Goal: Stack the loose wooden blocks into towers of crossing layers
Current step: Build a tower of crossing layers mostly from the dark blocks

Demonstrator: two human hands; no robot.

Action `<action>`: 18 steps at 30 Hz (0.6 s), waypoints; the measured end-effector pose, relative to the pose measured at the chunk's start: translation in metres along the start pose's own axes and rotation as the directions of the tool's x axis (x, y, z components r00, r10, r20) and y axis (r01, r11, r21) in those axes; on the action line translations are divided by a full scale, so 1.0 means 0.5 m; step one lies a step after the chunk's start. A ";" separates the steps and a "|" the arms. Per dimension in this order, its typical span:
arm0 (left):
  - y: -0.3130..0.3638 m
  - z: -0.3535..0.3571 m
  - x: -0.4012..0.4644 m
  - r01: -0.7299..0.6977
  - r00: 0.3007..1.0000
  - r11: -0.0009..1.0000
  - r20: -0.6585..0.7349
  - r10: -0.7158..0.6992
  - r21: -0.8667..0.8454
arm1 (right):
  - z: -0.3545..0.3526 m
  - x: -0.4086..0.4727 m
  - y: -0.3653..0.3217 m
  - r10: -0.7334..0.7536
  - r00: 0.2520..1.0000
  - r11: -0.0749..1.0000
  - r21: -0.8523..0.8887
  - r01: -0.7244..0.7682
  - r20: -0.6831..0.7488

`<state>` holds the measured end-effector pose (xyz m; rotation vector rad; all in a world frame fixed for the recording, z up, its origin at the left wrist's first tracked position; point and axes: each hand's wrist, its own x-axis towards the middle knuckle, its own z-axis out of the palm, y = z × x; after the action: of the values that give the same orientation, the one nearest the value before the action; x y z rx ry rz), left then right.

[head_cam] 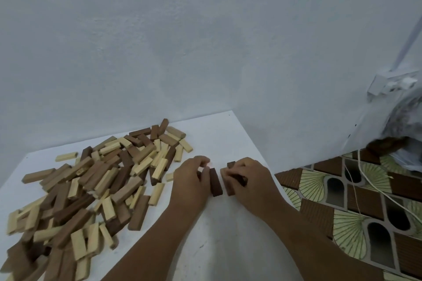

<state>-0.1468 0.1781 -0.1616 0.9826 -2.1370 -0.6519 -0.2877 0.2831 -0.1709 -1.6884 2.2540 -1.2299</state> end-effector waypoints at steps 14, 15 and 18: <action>-0.028 -0.004 -0.020 -0.089 0.980 0.978 0.161 0.121 -0.191 | -0.006 -0.013 0.036 -0.019 0.999 0.999 -0.044 0.021 0.049; -0.031 -0.003 -0.020 -0.101 0.978 0.981 0.166 0.129 -0.165 | -0.004 -0.013 0.032 -0.028 0.999 0.997 -0.069 0.031 0.034; -0.036 -0.001 -0.020 -0.154 0.973 0.984 0.156 0.167 -0.091 | -0.001 -0.008 0.021 -0.050 0.999 0.991 -0.122 0.051 0.012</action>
<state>-0.1336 0.1754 -0.1772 0.7258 -2.2868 -0.7520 -0.2945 0.2876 -0.1787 -1.7988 2.3396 -1.1125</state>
